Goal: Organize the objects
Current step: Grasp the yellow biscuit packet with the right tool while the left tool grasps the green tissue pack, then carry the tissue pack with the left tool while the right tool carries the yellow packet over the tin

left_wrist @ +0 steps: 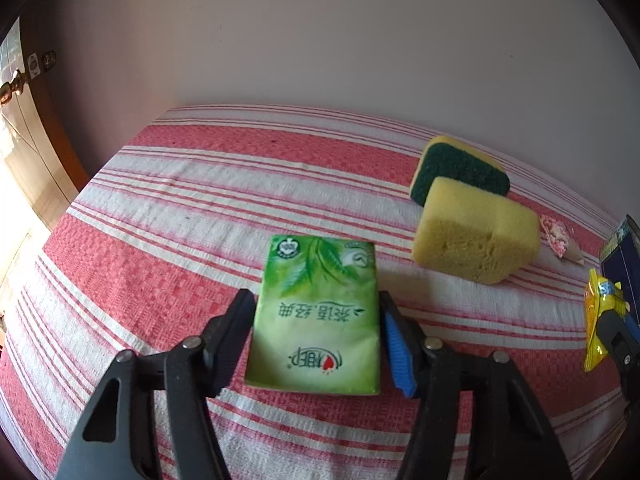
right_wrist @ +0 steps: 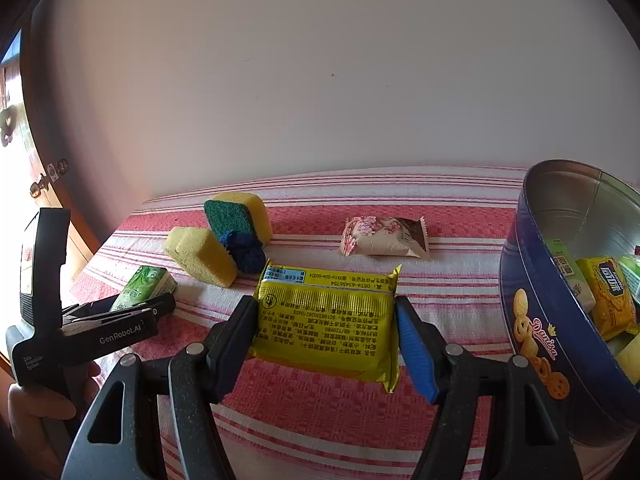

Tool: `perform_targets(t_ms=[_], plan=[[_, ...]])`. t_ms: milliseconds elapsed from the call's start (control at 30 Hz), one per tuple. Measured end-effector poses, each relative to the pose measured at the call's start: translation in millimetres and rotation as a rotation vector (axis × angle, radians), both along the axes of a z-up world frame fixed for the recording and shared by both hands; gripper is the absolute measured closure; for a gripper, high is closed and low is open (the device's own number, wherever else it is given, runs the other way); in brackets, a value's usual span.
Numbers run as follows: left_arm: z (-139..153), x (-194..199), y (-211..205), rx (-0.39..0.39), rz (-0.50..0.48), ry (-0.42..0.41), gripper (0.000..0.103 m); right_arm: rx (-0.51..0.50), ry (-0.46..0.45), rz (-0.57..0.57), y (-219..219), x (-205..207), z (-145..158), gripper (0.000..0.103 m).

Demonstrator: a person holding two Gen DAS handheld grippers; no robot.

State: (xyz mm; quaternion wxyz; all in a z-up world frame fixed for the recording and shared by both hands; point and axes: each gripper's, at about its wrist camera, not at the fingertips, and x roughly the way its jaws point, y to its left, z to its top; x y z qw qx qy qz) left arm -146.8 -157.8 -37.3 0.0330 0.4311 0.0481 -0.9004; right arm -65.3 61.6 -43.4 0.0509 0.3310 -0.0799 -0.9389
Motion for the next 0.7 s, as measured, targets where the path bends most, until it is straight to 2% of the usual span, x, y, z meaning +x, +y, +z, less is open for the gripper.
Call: perform_targets(t_ms=[100, 233, 333, 400, 533, 700], plan=[[1.6, 3.9, -11.4, 0.077, 0.000, 0.017, 0.051, -0.010, 0.003, -0.007, 2.0, 0.0, -0.2, 0.033], [4.6, 9.3, -21.1, 0.124, 0.038, 0.043, 0.051, -0.035, 0.055, -0.008, 4.7, 7.5, 4.5, 0.033], [15.0, 24.4, -31.3, 0.153, 0.095, 0.127, 0.051, -0.026, 0.107, 0.003, 2.4, 14.2, 10.1, 0.033], [24.6, 37.3, -33.5, 0.138, 0.133, 0.196, 0.051, -0.015, 0.144, 0.003, 0.1, 18.7, 14.7, 0.033], [41.9, 58.1, -21.6, 0.053, 0.198, 0.300, 0.051, 0.034, 0.261, 0.002, -4.5, 32.1, 25.3, 0.033], [53.4, 69.9, 4.8, -0.003, 0.183, 0.386, 0.051, 0.133, 0.362, 0.001, -14.1, 44.1, 32.3, 0.033]])
